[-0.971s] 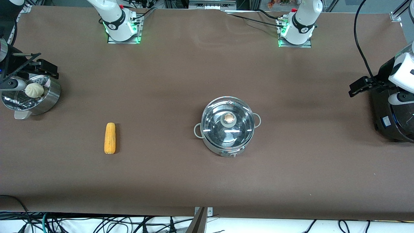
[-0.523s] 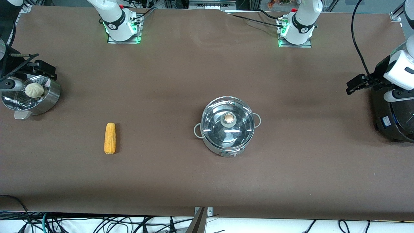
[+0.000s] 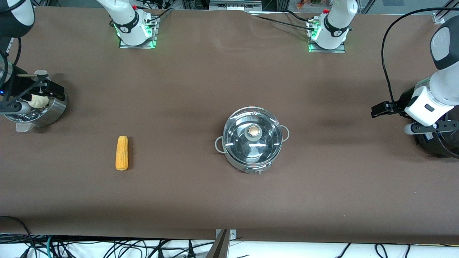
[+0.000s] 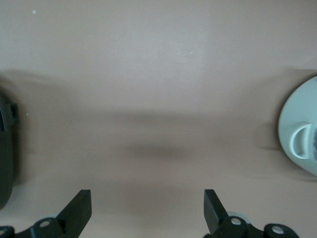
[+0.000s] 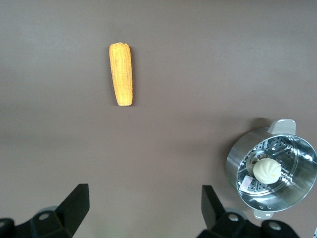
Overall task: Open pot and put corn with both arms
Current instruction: 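Reach the right gripper to the corn while the left gripper reaches the lid, then grasp the corn with the right gripper while the left gripper grasps the lid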
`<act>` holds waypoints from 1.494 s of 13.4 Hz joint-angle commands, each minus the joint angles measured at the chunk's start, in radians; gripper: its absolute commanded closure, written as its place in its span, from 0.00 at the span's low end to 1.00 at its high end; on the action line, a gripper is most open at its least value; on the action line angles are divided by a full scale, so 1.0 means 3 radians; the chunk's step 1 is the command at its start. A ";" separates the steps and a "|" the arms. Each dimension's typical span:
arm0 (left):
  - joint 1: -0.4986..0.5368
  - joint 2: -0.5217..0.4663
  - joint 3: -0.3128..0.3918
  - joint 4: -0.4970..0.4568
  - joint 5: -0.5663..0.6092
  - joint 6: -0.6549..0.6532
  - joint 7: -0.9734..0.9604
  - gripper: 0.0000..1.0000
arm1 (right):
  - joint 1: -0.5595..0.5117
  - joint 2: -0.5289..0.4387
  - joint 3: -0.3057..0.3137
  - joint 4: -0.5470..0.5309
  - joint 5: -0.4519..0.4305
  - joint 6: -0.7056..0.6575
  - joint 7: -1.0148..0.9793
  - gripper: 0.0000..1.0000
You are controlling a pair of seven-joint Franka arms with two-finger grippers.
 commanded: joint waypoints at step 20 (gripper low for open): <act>-0.1305 0.1509 -0.0714 0.0841 0.0124 0.0937 -0.2359 0.01 | 0.0063 0.1532 0.0057 -0.0070 0.0138 0.1736 0.0186 0.00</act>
